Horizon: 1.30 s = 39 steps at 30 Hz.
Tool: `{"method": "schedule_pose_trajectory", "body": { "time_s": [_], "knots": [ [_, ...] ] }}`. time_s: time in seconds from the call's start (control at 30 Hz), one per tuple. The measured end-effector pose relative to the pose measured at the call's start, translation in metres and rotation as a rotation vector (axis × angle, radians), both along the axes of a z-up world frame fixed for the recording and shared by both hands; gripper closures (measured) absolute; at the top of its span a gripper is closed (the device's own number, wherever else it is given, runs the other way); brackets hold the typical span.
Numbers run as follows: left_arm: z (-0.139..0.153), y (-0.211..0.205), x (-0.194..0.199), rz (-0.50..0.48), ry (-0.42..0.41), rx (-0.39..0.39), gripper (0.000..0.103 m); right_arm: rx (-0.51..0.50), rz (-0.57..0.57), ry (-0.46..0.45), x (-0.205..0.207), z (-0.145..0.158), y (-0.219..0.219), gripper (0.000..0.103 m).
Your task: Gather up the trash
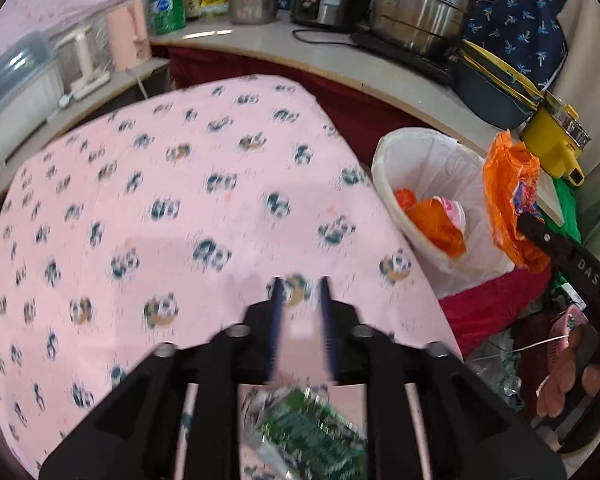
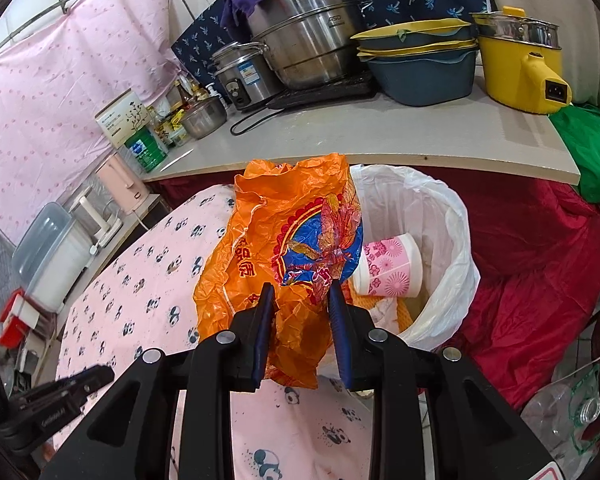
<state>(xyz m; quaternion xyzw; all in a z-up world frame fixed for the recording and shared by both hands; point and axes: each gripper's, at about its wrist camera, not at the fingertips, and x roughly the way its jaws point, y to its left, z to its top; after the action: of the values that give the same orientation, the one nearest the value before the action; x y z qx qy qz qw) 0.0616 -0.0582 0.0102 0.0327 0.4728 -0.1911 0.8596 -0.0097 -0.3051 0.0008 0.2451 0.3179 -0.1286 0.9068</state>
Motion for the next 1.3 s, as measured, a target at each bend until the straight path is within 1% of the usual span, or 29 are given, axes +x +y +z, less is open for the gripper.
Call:
{"method": "schedule_pose_trajectory", "body": {
  "time_s": [0.03,0.07,0.13,0.23,0.33,0.43,0.5,0.57,0.63,0.67,0.7,0.83,0.87,0.97,1.0,1.1,1.2,1.23,1.27,1.3],
  "knots": [
    [-0.001,0.006,-0.006,0.011,-0.004,0.000,0.056,-0.004,0.007,0.001,0.000,0.001,0.003,0.077],
    [-0.003,0.011,-0.012,0.024,-0.002,0.009,0.046,-0.008,0.013,0.001,0.000,0.002,0.006,0.077],
    [-0.009,0.018,-0.025,0.026,0.018,0.014,0.045,-0.013,0.025,-0.002,-0.003,0.004,0.011,0.077],
    [-0.025,0.024,-0.043,0.048,0.065,0.026,0.038,-0.020,0.042,-0.009,-0.009,0.007,0.020,0.077],
    [-0.043,0.025,-0.059,0.057,0.118,0.024,0.037,-0.031,0.058,-0.007,-0.018,0.009,0.027,0.077],
    [-0.052,0.024,-0.071,0.073,0.150,0.017,0.036,-0.039,0.070,0.000,-0.028,0.009,0.033,0.077],
    [-0.057,0.024,-0.079,0.079,0.175,0.005,0.030,-0.044,0.076,0.002,-0.036,0.008,0.037,0.077],
    [-0.059,0.023,-0.085,0.094,0.182,-0.006,0.030,-0.048,0.078,0.004,-0.043,0.008,0.038,0.077],
    [-0.062,0.019,-0.089,0.103,0.178,0.012,0.029,-0.045,0.079,0.006,-0.048,0.007,0.039,0.077],
    [-0.063,0.018,-0.090,0.114,0.172,0.019,0.024,-0.046,0.081,0.008,-0.051,0.005,0.039,0.077],
    [-0.064,0.019,-0.090,0.132,0.166,0.024,0.021,-0.047,0.084,0.010,-0.053,0.005,0.040,0.077],
    [-0.070,0.030,-0.089,0.238,0.137,0.046,0.012,-0.051,0.105,0.020,-0.059,0.001,0.049,0.077],
    [-0.072,0.033,-0.088,0.256,0.141,0.032,0.010,-0.051,0.111,0.022,-0.061,0.000,0.051,0.077],
    [-0.078,0.042,-0.082,0.302,0.213,-0.054,0.010,-0.049,0.127,0.032,-0.065,-0.005,0.058,0.077],
    [-0.078,0.042,-0.081,0.300,0.219,-0.061,0.010,-0.046,0.133,0.035,-0.066,-0.007,0.059,0.077],
    [-0.077,0.034,-0.080,0.250,0.222,-0.091,0.010,-0.048,0.148,0.046,-0.068,-0.011,0.065,0.077],
    [-0.076,0.023,-0.082,0.215,0.213,-0.096,0.013,-0.043,0.155,0.062,-0.069,-0.018,0.067,0.077],
    [-0.075,0.019,-0.082,0.204,0.205,-0.095,0.015,-0.049,0.157,0.070,-0.070,-0.021,0.068,0.077],
    [-0.073,0.016,-0.082,0.193,0.199,-0.102,0.020,-0.057,0.158,0.079,-0.070,-0.024,0.069,0.077],
    [-0.073,0.012,-0.083,0.176,0.199,-0.107,0.022,-0.064,0.158,0.085,-0.071,-0.026,0.070,0.077]
  ]
}}
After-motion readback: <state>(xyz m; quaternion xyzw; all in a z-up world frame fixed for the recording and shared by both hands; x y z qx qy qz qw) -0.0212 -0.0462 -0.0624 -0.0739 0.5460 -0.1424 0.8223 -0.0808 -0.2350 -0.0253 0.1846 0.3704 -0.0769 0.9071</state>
